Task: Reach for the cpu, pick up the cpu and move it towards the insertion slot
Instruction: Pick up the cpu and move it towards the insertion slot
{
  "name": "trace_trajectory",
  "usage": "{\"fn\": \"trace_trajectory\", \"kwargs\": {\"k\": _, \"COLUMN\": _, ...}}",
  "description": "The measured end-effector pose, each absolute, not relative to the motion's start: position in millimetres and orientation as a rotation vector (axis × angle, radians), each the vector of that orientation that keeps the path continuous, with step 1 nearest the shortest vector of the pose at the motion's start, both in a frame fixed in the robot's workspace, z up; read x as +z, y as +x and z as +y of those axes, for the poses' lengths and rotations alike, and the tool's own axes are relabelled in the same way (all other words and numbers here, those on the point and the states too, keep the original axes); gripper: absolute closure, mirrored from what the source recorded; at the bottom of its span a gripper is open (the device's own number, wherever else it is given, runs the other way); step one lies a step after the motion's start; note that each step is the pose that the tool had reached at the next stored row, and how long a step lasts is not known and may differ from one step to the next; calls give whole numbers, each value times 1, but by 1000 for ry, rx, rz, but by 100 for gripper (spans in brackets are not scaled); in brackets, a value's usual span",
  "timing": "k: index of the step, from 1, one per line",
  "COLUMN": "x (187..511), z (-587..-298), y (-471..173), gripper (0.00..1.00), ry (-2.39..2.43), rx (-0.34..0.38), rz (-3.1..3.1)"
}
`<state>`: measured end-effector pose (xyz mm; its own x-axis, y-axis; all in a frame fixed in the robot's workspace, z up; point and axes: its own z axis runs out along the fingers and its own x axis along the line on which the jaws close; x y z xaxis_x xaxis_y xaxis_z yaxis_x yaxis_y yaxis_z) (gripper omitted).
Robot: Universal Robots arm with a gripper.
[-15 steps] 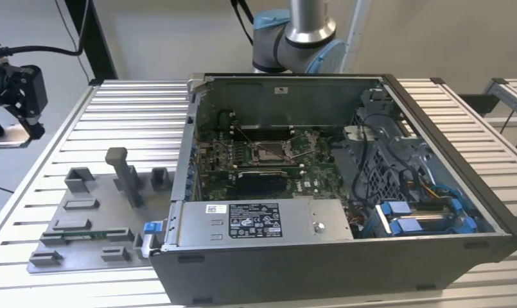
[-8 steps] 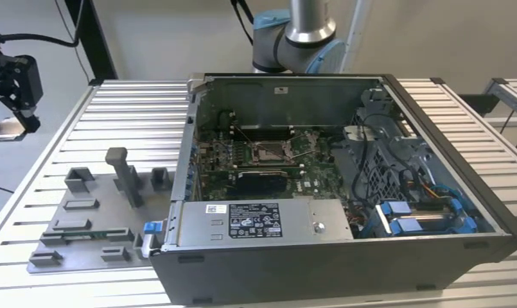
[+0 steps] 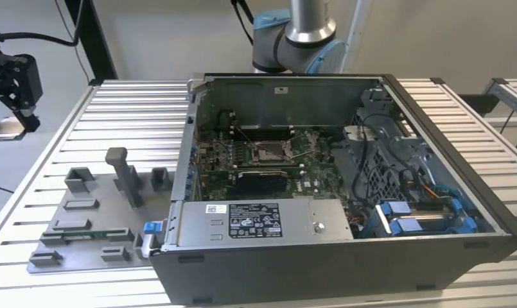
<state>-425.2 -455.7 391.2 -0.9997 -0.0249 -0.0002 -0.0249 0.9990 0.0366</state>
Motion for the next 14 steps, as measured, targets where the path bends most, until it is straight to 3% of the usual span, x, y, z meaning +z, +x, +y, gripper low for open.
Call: {"fn": "trace_trajectory", "kwargs": {"k": 14, "x": 391, "z": -456, "y": -410, "gripper": 100, "ry": 39, "rx": -57, "rz": -3141}}
